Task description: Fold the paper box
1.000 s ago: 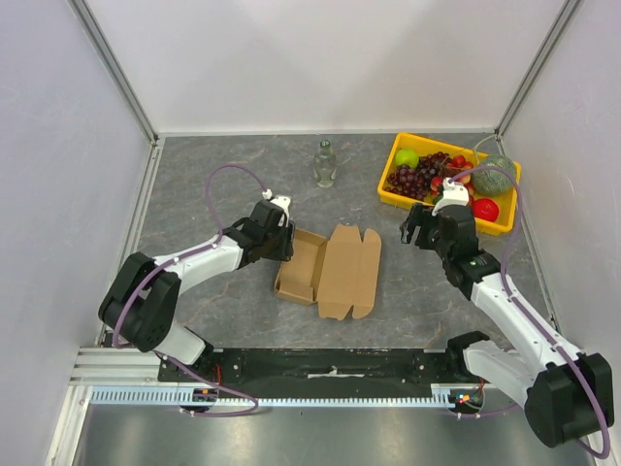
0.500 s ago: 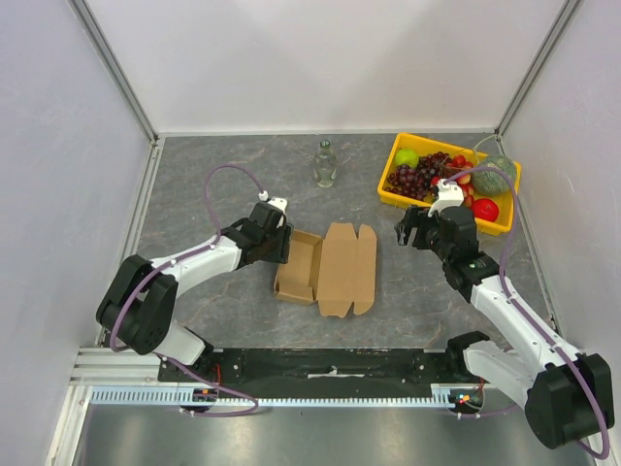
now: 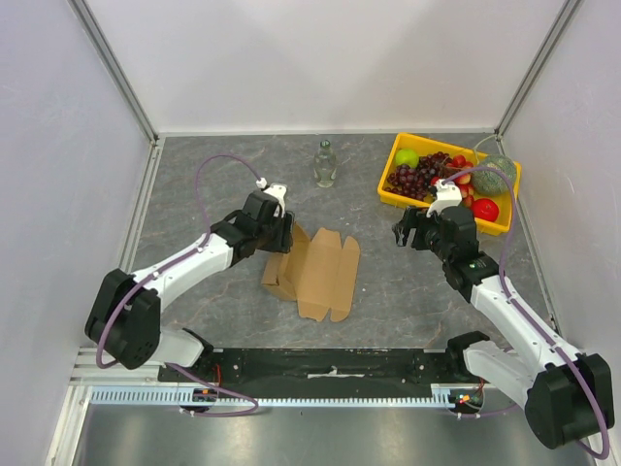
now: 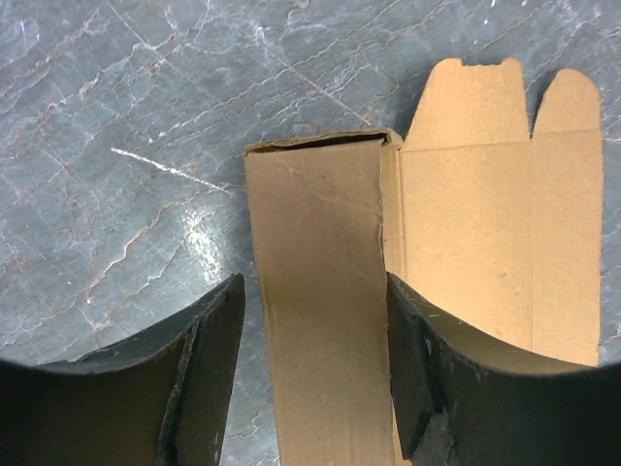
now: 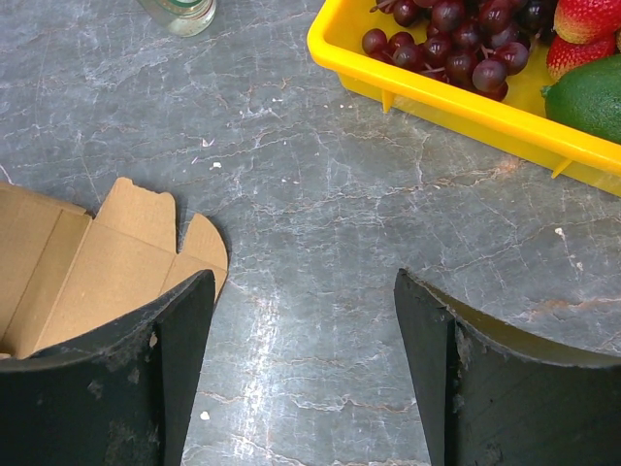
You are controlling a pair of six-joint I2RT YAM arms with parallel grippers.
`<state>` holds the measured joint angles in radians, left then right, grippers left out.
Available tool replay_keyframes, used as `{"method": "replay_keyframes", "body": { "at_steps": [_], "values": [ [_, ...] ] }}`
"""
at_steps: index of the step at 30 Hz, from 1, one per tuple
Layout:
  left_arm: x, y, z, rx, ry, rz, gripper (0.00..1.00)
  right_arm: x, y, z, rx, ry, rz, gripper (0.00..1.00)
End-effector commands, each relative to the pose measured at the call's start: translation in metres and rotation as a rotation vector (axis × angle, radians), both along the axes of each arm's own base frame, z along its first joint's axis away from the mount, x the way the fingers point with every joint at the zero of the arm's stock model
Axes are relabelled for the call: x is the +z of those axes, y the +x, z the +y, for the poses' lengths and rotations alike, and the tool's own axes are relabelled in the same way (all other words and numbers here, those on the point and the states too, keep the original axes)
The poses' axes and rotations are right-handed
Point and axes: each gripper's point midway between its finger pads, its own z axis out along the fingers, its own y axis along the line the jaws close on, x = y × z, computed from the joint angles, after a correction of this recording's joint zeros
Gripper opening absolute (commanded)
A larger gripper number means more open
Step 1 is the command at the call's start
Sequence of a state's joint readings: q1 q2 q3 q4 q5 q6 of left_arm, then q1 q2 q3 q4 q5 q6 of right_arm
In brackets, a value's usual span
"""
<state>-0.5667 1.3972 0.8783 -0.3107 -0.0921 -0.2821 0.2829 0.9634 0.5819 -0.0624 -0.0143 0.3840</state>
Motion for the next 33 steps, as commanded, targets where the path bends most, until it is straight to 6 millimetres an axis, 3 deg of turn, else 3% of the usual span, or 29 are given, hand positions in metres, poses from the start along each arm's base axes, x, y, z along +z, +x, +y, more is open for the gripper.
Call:
{"method": "replay_keyframes", "body": {
  "at_steps": [1, 8, 14, 18, 21, 27, 29, 33],
  "values": [
    [0.035, 0.01, -0.006, -0.046, -0.022, -0.072, 0.64, 0.012, 0.004, 0.0, 0.005, 0.005, -0.052, 0.82],
    [0.051, 0.01, 0.003, -0.039, 0.081, -0.098, 0.64, 0.011, 0.004, -0.002, -0.009, 0.004, -0.052, 0.82],
    [0.064, 0.0, -0.012, -0.065, 0.246, -0.142, 0.67, 0.009, 0.005, -0.002, -0.011, 0.007, -0.048, 0.82],
    [0.056, -0.008, -0.017, -0.075, 0.343, -0.132, 0.67, 0.01, 0.012, -0.018, -0.113, -0.01, -0.085, 0.83],
    [0.049, -0.017, -0.025, -0.098, 0.373, -0.123, 0.66, 0.015, 0.016, -0.024, -0.078, -0.097, -0.19, 0.85],
    [0.055, -0.031, -0.038, -0.12, 0.395, -0.136, 0.66, 0.035, 0.012, -0.071, -0.261, -0.237, -0.452, 0.88],
    [0.055, -0.032, -0.036, -0.116, 0.414, -0.129, 0.66, 0.029, 0.01, -0.083, -0.305, -0.284, -0.482, 0.87],
    [0.052, -0.034, -0.036, -0.123, 0.419, -0.121, 0.67, -0.008, 0.021, -0.093, -0.313, -0.341, -0.408, 0.87]
  ]
}}
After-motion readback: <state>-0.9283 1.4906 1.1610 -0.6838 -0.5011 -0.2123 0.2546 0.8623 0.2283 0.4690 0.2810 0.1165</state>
